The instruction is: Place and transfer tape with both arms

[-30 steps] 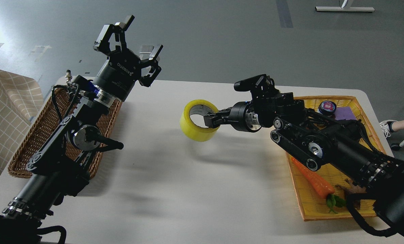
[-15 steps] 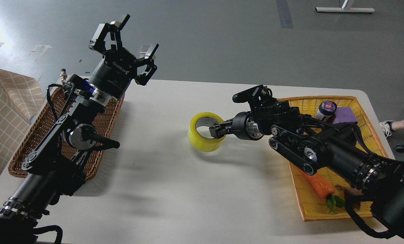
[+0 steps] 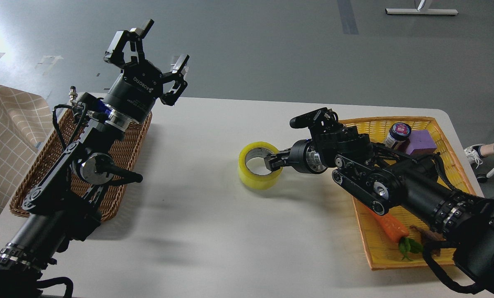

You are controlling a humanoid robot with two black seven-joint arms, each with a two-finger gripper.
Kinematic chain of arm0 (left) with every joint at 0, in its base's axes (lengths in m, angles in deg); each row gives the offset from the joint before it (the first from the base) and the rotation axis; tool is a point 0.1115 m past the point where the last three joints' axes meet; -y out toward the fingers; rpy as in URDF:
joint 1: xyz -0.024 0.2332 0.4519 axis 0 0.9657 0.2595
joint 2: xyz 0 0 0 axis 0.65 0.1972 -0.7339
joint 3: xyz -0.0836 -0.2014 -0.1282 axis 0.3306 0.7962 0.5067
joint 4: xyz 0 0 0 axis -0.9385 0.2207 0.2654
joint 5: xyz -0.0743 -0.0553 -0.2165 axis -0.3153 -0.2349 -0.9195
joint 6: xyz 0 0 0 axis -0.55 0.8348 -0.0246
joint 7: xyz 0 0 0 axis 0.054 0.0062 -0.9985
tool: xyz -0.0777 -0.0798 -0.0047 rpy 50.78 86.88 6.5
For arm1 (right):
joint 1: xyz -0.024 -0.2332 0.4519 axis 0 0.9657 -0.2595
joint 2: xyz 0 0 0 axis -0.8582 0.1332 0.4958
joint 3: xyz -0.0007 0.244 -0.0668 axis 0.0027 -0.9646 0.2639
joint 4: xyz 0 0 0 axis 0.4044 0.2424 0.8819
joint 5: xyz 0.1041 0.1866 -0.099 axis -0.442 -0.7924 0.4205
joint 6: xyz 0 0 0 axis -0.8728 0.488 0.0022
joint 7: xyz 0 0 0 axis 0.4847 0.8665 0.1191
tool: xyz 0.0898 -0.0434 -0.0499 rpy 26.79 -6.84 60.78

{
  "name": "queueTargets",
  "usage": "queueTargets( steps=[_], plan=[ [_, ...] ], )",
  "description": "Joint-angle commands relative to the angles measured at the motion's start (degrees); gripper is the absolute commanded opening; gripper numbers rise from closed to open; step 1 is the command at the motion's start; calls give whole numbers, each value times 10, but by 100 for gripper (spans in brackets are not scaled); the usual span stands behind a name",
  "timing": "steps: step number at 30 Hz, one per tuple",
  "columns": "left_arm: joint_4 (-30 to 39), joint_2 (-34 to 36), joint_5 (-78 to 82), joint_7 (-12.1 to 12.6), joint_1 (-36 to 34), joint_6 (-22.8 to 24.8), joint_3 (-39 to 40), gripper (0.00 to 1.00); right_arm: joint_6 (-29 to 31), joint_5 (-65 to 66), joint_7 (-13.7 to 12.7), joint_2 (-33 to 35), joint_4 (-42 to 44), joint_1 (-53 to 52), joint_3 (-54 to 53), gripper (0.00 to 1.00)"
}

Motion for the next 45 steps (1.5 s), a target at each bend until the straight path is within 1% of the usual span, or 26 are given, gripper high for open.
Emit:
queueTargets(
  steps=[1,2,5,7,8,9,13,14,15,16,17,18,19,21,23,25,26,27,28,29,31,35,37,41,43,45],
  plan=[
    [0,0,0,0,0,0,0,98,-23,-1,-1,0,13,1,-1,32],
    [0,0,0,0,0,0,-1,98,-33,-3,-3,0,18,1,-3,33],
    [0,-1,0,0,0,0,-1,98,-60,-8,-5,0,27,0,-11,40],
    [0,-1,0,0,0,0,-1,98,-75,-8,-8,0,29,0,-21,42],
    [0,-1,0,0,0,0,-1,98,-85,-9,-9,0,28,-1,-33,47],
    [0,-1,0,0,0,0,0,98,-87,-9,-10,0,28,-3,-40,49],
    [0,0,0,0,0,0,-1,98,-90,-41,-37,0,11,-9,-123,58],
    [0,0,1,1,0,0,-2,98,-90,-58,-50,0,-2,-11,-149,64],
    [0,0,1,1,0,-1,-2,98,-90,-66,-54,0,-8,-14,-161,66],
    [0,0,2,2,0,-1,-4,98,-91,-79,-61,0,-20,-20,-179,72],
    [0,0,1,0,0,-2,-2,98,-91,-95,-66,0,-34,-24,-198,85],
    [0,-1,1,-1,0,-2,-1,98,-91,-105,-67,0,-43,-27,-208,94],
    [0,-1,2,-1,0,-3,-2,98,-90,-115,-67,0,-53,-27,-218,97],
    [0,1,2,4,-2,-7,-4,98,-89,-142,-70,0,-85,-27,-245,99],
    [1,1,2,7,-4,-17,-2,98,-82,-188,-86,0,-121,-26,-281,100],
    [2,2,6,7,-8,-37,-3,98,-81,-241,-96,0,-145,-22,-303,100],
    [2,2,6,7,-8,-37,-3,98,-81,-241,-96,0,-145,-22,-303,100],
    [4,7,8,5,-10,-43,-3,98,-81,-290,-99,3,-159,-20,-312,100],
    [4,17,9,3,-12,-43,-4,98,-81,-350,-99,29,-174,-16,-317,100],
    [4,21,9,2,-13,-43,-4,98,-81,-379,-99,44,-183,-13,-318,100],
    [4,33,10,0,-23,-47,-8,98,-81,-496,-98,101,-232,8,-319,100],
    [6,36,11,-2,-26,-45,-8,98,-81,-582,-94,145,-290,48,-350,100],
    [8,35,11,-1,-26,-41,-9,98,-81,-599,-92,144,-328,101,-417,100],
    [8,28,11,-1,-25,-41,-10,98,-81,-599,-92,121,-364,163,-499,100],
    [8,24,11,0,-25,-41,-11,98,-82,-599,-91,76,-380,198,-554,100],
    [8,24,10,1,-25,-43,-10,98,-82,-599,-91,51,-386,209,-576,100]
  ],
)
